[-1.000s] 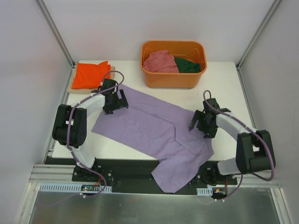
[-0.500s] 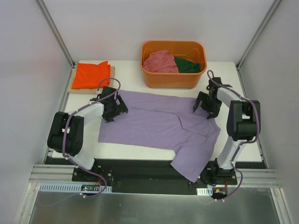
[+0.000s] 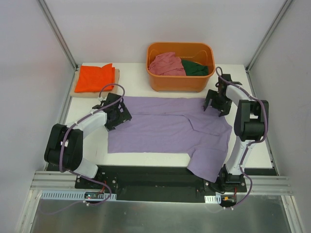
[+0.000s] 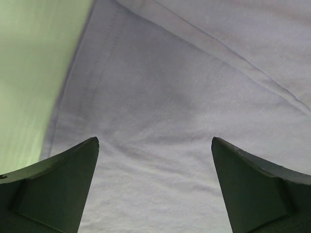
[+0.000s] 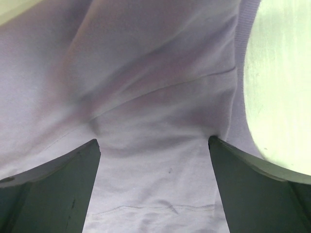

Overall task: Fold and stack the t-shirts
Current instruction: Fold the flattened tshirt in 1/3 of the way, then grap the side of the flattened tshirt closest away from the robot with both arms

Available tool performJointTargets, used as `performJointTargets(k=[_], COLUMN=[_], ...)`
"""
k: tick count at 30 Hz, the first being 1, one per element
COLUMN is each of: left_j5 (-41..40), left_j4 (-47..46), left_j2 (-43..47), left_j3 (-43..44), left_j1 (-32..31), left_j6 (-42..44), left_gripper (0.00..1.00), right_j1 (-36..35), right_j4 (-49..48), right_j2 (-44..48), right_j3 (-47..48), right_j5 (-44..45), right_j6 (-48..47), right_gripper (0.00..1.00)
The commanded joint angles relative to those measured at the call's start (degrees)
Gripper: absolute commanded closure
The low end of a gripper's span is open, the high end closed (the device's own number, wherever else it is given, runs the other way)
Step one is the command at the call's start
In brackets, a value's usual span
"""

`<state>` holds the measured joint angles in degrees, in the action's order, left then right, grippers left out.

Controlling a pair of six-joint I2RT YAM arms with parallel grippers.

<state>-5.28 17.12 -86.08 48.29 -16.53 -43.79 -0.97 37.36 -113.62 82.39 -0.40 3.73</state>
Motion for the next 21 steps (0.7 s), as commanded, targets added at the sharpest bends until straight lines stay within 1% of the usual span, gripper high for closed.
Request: performJointTargets(k=[1, 4, 7, 9, 11, 15, 16, 18, 21], left_j5=[-5.35, -6.58, -7.82, -7.91, -8.43, -10.89, -11.68, -11.51, -10.45], left_j4=[4.84, 7.3, 11.78, 13.72, 18.36, 21.8, 22.77, 23.13, 23.04], left_j2=[7.14, 13.11, 18.83, 23.04, 27.53, 37.19, 38.61, 40.9, 41.61], left_j3=[2.77, 0.15, -4.95, -9.33, -12.51, -18.57, -20.06, -22.53, -23.59], left_j1=[-0.34, -0.34, -0.34, -0.34, -0.6, -1.92, -1.92, -1.92, -1.92], left_j6=[1.6, 0.47, -2.6, -4.89, -8.83, -11.4, -12.62, -14.74, -15.36], left_gripper=[0.01, 0.01, 0.01, 0.01, 0.01, 0.03, 0.05, 0.11, 0.21], right_j1=[-0.17, -1.92, -5.69, -8.86, -12.46, -19.31, -21.07, -23.27, -25.65], right_j4=[2.1, 2.8, 3.68, 4.12, 4.21, 4.12, 5.16, 7.01, 8.69], right_j2=[9.53, 18.84, 28.69, 34.93, 40.47, 49.09, 50.16, 52.0, 53.94], right_j3=[-1.34, -7.4, -16.36, -24.16, -29.71, -36.85, -37.38, -37.91, -38.62], right_j5=[2.42, 5.49, 10.23, 12.44, 12.27, 10.86, 10.86, 11.82, 13.41], right_j6=[-1.88, -0.48, 2.24, 5.22, 8.21, 9.89, 10.33, 11.12, 12.09], right_gripper=[0.04, 0.04, 0.04, 0.04, 0.04, 0.04, 0.04, 0.04, 0.04])
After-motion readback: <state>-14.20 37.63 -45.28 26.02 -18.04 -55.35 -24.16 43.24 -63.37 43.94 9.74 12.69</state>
